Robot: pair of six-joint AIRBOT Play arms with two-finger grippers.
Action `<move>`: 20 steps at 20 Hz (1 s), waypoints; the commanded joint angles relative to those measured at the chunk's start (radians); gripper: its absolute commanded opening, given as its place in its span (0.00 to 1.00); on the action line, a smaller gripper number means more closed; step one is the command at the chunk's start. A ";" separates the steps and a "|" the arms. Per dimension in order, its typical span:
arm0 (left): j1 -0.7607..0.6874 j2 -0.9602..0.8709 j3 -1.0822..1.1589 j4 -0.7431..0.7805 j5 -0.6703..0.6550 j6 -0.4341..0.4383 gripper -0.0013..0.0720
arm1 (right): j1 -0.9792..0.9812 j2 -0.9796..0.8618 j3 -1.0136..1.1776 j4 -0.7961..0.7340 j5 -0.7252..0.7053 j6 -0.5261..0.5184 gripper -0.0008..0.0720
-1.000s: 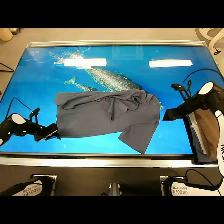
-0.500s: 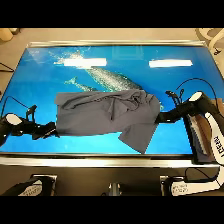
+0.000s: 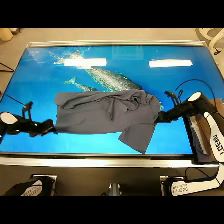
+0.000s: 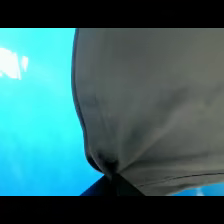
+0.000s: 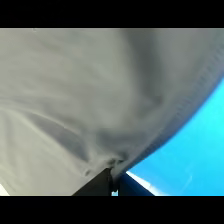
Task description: Fold the shirts.
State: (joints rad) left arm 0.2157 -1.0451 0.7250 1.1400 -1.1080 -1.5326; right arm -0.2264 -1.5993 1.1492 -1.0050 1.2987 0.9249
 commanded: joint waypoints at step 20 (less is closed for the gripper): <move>0.001 0.399 1.125 0.016 0.227 0.007 0.05 | -0.001 0.895 0.708 -0.219 -0.363 -0.064 0.04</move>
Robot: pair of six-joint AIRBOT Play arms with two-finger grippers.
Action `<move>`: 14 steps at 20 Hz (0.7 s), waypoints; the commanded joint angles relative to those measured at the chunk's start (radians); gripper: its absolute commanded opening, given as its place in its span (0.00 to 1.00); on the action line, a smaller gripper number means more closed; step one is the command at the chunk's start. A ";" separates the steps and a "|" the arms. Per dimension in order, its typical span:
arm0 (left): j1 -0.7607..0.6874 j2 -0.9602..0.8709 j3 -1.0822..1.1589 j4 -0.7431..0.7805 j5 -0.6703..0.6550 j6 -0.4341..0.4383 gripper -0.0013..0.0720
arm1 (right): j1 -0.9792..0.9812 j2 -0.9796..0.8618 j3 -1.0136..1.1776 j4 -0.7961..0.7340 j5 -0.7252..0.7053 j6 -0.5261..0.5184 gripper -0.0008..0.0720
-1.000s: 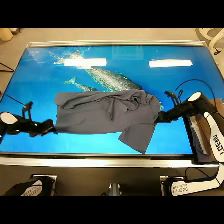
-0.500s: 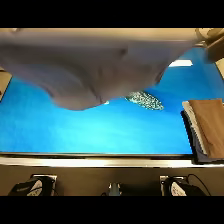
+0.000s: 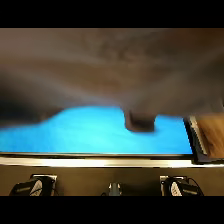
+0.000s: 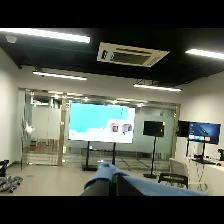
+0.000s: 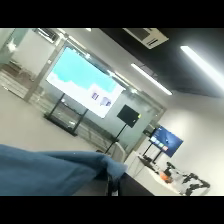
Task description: Fold the shirts.
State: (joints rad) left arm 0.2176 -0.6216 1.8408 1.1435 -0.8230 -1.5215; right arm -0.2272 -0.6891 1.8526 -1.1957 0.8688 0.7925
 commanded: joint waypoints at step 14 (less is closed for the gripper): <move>-0.001 -0.675 -0.596 0.026 -0.288 0.123 0.05 | 0.206 -0.918 -0.082 -0.183 0.488 0.133 0.04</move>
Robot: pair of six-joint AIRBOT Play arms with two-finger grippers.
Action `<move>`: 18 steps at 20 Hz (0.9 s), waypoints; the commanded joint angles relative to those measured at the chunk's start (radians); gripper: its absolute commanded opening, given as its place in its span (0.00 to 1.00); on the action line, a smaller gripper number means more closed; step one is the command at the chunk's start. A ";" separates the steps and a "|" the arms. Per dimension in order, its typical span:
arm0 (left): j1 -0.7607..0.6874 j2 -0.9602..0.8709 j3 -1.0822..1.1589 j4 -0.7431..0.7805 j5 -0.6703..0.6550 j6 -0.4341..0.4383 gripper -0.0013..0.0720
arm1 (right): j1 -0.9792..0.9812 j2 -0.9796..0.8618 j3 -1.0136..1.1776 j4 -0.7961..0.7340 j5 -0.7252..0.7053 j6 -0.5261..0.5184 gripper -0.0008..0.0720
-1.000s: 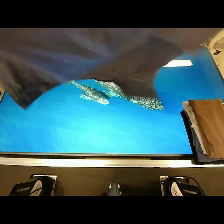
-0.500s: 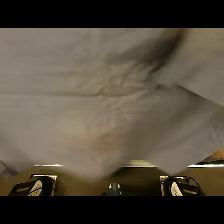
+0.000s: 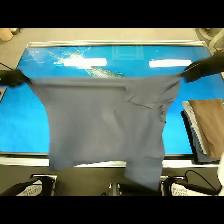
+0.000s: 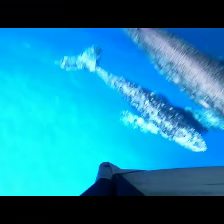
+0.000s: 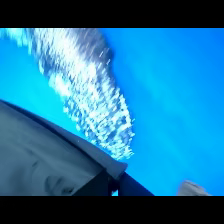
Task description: Fold the shirts.
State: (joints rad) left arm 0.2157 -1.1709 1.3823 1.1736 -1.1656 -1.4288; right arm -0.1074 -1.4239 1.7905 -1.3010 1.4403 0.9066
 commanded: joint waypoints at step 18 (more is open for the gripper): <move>-0.074 -0.481 0.143 -0.104 0.178 0.058 0.05 | 0.119 -0.357 -0.019 -0.098 -0.452 0.143 0.04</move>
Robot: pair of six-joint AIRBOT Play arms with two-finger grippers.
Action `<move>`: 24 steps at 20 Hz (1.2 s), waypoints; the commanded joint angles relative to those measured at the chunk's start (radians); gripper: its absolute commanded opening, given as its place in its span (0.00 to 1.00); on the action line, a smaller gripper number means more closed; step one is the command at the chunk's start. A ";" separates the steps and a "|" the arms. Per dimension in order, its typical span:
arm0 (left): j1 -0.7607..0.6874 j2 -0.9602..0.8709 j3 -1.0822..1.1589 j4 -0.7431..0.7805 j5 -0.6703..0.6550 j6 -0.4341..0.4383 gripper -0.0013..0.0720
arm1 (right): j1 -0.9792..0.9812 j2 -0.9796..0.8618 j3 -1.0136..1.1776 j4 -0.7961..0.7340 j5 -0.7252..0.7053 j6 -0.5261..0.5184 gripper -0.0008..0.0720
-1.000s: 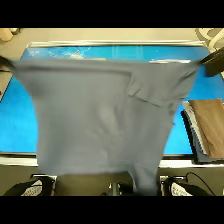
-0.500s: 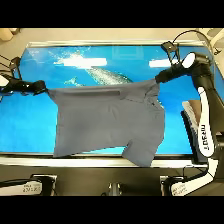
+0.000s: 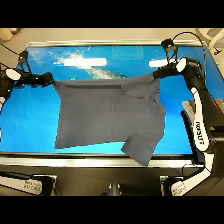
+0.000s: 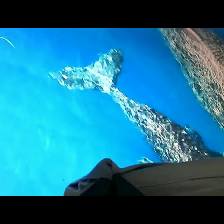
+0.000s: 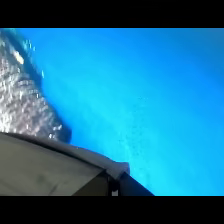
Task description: Fold the shirts.
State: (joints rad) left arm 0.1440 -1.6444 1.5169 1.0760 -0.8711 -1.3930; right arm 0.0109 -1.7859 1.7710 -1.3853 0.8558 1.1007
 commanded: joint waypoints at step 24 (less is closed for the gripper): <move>-0.011 -0.040 -0.106 0.158 -0.478 -0.086 0.71 | 0.001 -0.091 -0.004 -0.030 0.686 -0.024 0.61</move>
State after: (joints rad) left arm 0.1261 -1.6878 1.4090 1.2285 -1.3582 -1.4403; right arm 0.0124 -1.8801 1.7668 -1.4139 1.5150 1.0760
